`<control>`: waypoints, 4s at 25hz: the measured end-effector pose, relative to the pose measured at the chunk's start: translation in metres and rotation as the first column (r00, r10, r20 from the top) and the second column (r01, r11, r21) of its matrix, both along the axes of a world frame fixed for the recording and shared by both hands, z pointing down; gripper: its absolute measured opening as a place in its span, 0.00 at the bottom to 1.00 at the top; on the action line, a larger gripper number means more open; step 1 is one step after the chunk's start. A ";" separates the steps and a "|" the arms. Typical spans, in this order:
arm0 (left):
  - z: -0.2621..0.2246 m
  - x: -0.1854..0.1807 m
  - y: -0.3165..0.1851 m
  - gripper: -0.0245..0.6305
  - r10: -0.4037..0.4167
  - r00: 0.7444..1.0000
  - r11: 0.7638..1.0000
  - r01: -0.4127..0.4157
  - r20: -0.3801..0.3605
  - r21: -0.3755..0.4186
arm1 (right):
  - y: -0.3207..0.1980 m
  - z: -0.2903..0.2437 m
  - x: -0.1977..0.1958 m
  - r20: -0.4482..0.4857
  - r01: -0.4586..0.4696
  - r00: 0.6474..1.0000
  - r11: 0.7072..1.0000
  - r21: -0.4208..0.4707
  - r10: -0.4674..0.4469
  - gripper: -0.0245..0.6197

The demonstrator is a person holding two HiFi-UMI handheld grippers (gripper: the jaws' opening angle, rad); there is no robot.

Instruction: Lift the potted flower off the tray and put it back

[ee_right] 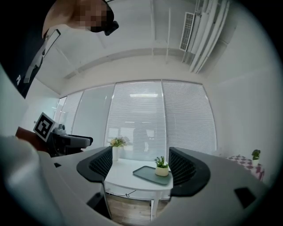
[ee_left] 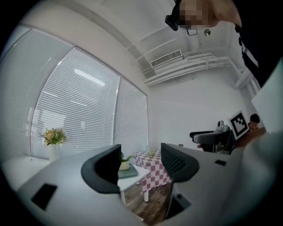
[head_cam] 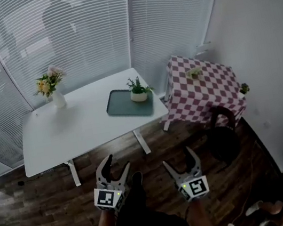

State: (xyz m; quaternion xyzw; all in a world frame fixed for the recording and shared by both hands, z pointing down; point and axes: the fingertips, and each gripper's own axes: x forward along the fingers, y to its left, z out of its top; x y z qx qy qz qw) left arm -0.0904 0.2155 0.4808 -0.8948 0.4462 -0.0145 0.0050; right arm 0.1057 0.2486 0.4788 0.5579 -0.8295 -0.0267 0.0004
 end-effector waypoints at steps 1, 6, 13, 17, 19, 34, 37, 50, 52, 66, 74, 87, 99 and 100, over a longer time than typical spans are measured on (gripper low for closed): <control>0.001 0.000 -0.008 0.44 0.002 1.000 1.000 -0.002 0.008 -0.003 | -0.008 0.001 0.001 -0.006 0.003 1.000 1.000 -0.004 -0.003 0.61; 0.005 0.005 -0.049 0.44 0.013 1.000 1.000 -0.013 -0.006 -0.024 | -0.048 0.012 0.004 -0.030 0.011 0.999 0.999 -0.042 -0.012 0.60; 0.003 0.016 -0.122 0.44 0.043 0.999 0.999 -0.044 -0.005 -0.033 | -0.112 0.023 0.008 -0.068 0.022 0.997 0.994 -0.104 -0.030 0.61; 0.005 0.021 -0.164 0.44 0.071 0.997 0.996 -0.071 0.015 -0.048 | -0.150 0.020 0.007 -0.057 0.025 0.998 0.992 -0.121 -0.032 0.60; 0.005 0.023 -0.184 0.44 0.079 0.997 0.996 -0.078 0.018 -0.051 | -0.168 0.019 0.007 -0.053 0.025 0.998 0.992 -0.124 -0.032 0.61; 0.032 0.043 -0.311 0.44 0.177 0.982 0.980 -0.170 0.062 -0.107 | -0.281 0.040 0.006 -0.033 -0.015 0.999 0.986 -0.163 0.010 0.61; 0.033 0.047 -0.329 0.44 0.190 0.980 0.977 -0.183 0.057 -0.108 | -0.295 0.044 0.010 -0.048 -0.039 0.998 0.983 -0.178 0.031 0.61; 0.048 0.057 -0.384 0.44 0.250 0.964 0.964 -0.238 0.093 -0.122 | -0.351 0.056 0.005 -0.068 -0.047 0.997 0.976 -0.211 0.033 0.61; 0.051 0.059 -0.389 0.44 0.255 0.962 0.962 -0.242 0.094 -0.126 | -0.358 0.059 0.005 -0.082 -0.041 0.996 0.976 -0.213 0.024 0.61; 0.078 0.075 -0.417 0.44 0.282 0.951 0.952 -0.261 0.124 -0.162 | -0.386 0.099 0.012 -0.111 -0.004 0.993 0.952 -0.305 -0.031 0.61; 0.108 0.089 -0.441 0.44 0.274 0.950 0.948 -0.241 0.149 -0.210 | -0.416 0.128 0.024 -0.124 0.037 0.988 0.927 -0.372 -0.089 0.61; 0.178 0.103 -0.481 0.45 0.303 0.920 0.932 -0.231 0.250 -0.278 | -0.455 0.180 0.039 -0.086 0.087 0.987 0.909 -0.407 -0.133 0.61; 0.231 0.111 -0.501 0.46 0.325 0.901 0.913 -0.220 0.286 -0.344 | -0.478 0.245 0.043 -0.062 0.122 0.982 0.849 -0.515 -0.178 0.61; 0.236 0.111 -0.502 0.46 0.329 0.899 0.911 -0.222 0.290 -0.347 | -0.480 0.251 0.042 -0.060 0.127 0.981 0.842 -0.525 -0.185 0.61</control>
